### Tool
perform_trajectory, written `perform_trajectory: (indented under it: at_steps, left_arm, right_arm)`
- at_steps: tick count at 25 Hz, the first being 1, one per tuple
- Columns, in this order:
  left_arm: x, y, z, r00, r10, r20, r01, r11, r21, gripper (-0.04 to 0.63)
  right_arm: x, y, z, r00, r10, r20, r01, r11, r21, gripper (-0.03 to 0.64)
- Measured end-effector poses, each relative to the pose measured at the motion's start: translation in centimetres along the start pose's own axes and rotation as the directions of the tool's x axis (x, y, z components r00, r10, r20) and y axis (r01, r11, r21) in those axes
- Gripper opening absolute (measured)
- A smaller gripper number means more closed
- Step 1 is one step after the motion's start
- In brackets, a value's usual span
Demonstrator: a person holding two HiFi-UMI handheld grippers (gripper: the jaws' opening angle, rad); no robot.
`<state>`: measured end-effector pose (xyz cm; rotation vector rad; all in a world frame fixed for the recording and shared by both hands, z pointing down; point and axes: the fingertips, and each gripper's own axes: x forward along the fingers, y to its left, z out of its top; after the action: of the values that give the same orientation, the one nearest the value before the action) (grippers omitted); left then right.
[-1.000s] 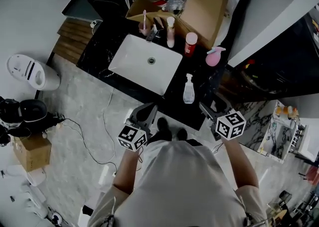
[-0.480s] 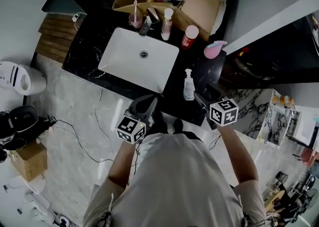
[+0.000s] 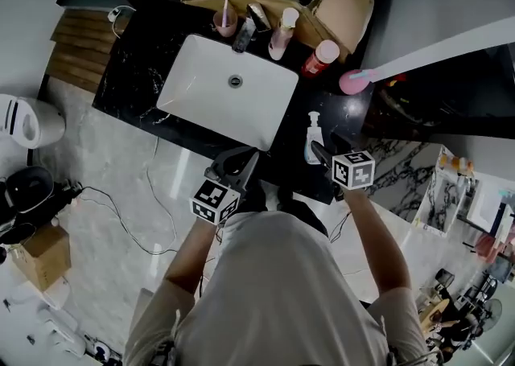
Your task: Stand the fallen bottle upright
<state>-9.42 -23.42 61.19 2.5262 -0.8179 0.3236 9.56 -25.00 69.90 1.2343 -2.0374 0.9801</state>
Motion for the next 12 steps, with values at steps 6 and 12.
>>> perform_trajectory:
  at_steps: [6,12]
  left_arm:
    - [0.5,2.2,-0.4,1.000,-0.015,-0.015,0.015,1.000,0.003,0.006]
    - [0.6,3.8,-1.6,1.000,-0.016,-0.026,0.015,0.999,-0.030,0.006]
  right_arm:
    - [3.7,-1.4,-1.4,0.994,-0.053,-0.092,0.056,0.998,0.028,0.293]
    - [6.7,-3.0,-2.2,0.978,-0.113,-0.177,0.124,0.991,0.052,0.296]
